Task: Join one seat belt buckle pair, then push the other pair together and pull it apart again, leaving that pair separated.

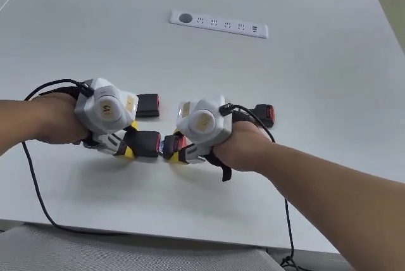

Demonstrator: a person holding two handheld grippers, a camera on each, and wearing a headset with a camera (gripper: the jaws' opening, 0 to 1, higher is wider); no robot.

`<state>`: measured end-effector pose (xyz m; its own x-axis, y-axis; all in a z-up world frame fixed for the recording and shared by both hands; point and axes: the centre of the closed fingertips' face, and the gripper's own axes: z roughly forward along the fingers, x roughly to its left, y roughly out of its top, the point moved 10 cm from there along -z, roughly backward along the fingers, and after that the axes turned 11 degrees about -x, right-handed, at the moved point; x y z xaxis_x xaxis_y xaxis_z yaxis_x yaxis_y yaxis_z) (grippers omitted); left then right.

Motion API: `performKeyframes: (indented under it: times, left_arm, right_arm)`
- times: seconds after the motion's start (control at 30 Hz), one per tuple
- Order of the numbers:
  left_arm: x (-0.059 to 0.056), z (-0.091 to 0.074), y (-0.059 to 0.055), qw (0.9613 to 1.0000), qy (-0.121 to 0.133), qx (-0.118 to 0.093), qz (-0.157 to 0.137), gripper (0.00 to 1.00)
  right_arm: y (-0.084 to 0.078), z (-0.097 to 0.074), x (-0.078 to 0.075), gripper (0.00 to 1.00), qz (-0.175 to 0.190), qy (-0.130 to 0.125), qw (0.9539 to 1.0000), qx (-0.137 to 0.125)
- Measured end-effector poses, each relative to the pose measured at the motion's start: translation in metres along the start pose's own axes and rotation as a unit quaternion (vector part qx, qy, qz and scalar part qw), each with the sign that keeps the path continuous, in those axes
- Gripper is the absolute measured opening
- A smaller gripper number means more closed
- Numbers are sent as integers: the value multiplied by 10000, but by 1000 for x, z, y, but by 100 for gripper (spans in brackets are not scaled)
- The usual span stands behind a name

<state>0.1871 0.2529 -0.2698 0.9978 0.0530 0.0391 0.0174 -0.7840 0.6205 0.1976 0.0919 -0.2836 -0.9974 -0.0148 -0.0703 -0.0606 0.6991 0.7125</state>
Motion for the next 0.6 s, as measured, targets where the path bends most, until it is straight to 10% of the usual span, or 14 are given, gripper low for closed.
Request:
performKeyframes:
  times: [0.6]
  left_arm:
    - [1,0,1,10000,-29,62,26,31]
  right_arm:
    - [0,0,-1,32,125,-41,9999,-40]
